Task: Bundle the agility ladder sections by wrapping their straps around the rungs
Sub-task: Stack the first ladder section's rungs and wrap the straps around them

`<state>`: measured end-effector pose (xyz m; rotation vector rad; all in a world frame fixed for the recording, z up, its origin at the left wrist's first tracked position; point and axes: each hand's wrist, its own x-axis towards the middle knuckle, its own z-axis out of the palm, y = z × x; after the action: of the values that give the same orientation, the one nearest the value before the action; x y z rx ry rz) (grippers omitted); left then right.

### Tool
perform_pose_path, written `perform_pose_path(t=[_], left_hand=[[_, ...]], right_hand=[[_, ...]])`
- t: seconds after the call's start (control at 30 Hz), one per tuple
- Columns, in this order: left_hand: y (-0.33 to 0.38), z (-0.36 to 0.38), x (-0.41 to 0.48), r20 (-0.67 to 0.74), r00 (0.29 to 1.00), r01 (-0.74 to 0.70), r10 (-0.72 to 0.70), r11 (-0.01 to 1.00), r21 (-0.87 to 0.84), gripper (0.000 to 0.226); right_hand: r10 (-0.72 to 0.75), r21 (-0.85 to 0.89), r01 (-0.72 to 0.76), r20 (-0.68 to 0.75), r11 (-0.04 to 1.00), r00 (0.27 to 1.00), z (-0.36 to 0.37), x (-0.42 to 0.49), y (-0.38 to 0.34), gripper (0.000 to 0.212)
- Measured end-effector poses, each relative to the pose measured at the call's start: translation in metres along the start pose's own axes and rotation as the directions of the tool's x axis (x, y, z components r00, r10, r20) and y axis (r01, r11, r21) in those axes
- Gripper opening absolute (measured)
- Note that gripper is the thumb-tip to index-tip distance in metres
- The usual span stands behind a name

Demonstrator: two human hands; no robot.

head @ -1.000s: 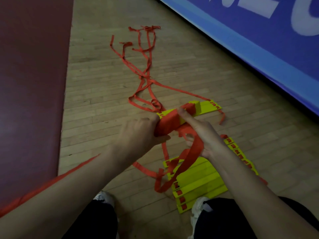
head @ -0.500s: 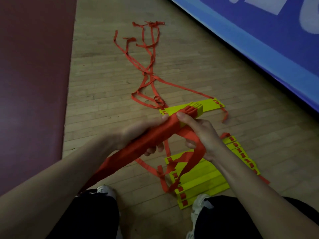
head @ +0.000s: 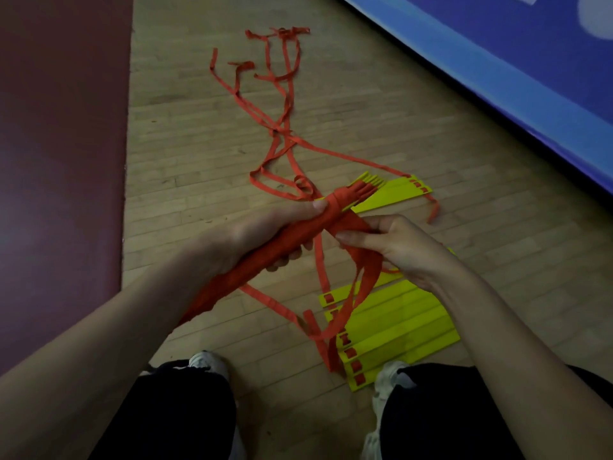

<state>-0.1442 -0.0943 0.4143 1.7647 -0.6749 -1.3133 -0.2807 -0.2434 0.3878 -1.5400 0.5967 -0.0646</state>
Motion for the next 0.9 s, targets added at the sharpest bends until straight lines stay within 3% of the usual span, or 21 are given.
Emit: perform_pose_path(t=[0.1, 0.23, 0.4, 0.53, 0.67, 0.77, 0.9], left_hand=[[0.002, 0.001, -0.001, -0.045, 0.999, 0.002, 0.0, 0.999, 0.042, 0.059], [0.003, 0.004, -0.003, -0.091, 0.995, -0.026, 0.033, 0.997, 0.078, 0.047], [0.003, 0.003, -0.006, -0.158, 0.986, -0.025, 0.054, 0.984, 0.179, 0.056], [0.002, 0.001, -0.006, -0.245, 0.964, -0.048, 0.104, 0.973, 0.226, 0.042], [0.0, 0.007, 0.001, -0.285, 0.941, -0.089, 0.183, 0.945, 0.314, 0.069], [-0.001, 0.007, 0.004, -0.278, 0.938, -0.107, 0.207, 0.936, 0.334, 0.062], [-0.005, 0.009, 0.009, -0.256, 0.927, -0.108, 0.276, 0.847, 0.521, 0.047]], right_hand=[[-0.006, 0.012, 0.007, -0.049, 1.0, 0.999, 0.001, 0.0, 0.003, 0.004], [-0.081, -0.069, 0.071, -0.158, 0.995, 0.984, 0.0, 0.003, 0.005, 0.016], [-0.161, -0.151, 0.142, -0.122, 0.978, 0.979, 0.001, -0.001, 0.003, 0.02], [-0.088, 0.01, 0.089, -0.075, 0.996, 0.993, 0.0, -0.009, -0.007, 0.014], [0.011, 0.211, 0.013, -0.11, 0.978, 0.994, 0.005, -0.011, -0.012, 0.022], [0.013, 0.193, 0.023, -0.182, 0.981, 0.983, 0.004, -0.003, -0.004, 0.052], [0.077, 0.253, -0.022, -0.212, 0.967, 0.974, 0.006, -0.002, -0.002, 0.046]])
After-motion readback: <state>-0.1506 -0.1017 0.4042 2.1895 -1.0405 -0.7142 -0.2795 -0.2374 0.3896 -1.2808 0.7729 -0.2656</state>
